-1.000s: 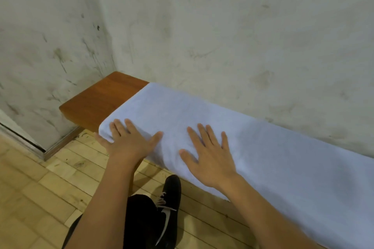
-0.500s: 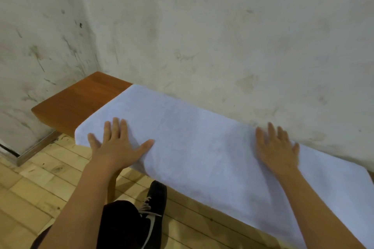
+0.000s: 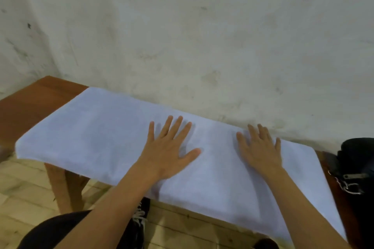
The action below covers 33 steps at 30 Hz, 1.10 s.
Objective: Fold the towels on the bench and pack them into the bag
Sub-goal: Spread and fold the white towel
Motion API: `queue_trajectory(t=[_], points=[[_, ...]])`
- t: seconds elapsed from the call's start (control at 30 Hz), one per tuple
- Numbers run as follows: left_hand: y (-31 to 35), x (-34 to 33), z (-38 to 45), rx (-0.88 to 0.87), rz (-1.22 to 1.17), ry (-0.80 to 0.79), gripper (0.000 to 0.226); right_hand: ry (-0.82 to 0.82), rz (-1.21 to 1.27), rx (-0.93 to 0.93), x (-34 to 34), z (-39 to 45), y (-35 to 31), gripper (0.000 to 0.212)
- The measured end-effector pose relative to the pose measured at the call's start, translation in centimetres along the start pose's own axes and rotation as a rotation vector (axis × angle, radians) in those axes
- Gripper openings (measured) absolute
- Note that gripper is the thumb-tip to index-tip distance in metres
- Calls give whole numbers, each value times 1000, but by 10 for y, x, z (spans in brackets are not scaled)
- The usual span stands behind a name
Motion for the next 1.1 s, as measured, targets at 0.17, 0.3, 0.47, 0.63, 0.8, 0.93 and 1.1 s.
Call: queue_trajectory(t=[0.17, 0.3, 0.47, 0.63, 0.8, 0.93, 1.1], points=[[58, -9, 32, -117, -23, -23, 85, 10, -28, 15, 3, 2, 21, 72], [98, -28, 48, -189, -23, -104, 85, 55, 2, -31, 11, 12, 48, 68], [127, -55, 53, -253, 59, -227, 93, 84, 42, -109, 11, 28, 95, 76], [132, -64, 57, -255, 95, -251, 88, 62, 29, -146, 2, 33, 126, 61], [134, -63, 54, -279, 84, -234, 84, 81, 60, -144, 3, 35, 132, 64], [127, -54, 50, -266, 14, -233, 81, 129, 45, -135, 6, 24, 120, 70], [96, -39, 45, -121, 38, -113, 82, 58, 68, 111, 5, -8, 56, 75]])
Point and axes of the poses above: each hand's wrist, its own z-axis towards the middle knuckle, its own x-axis out of the back of the hand, y = z × x, the point moved 4 cm from there along z, towards the middle knuckle, and after that the axes turned 10 degrees about -x, right-handed, at the moved point
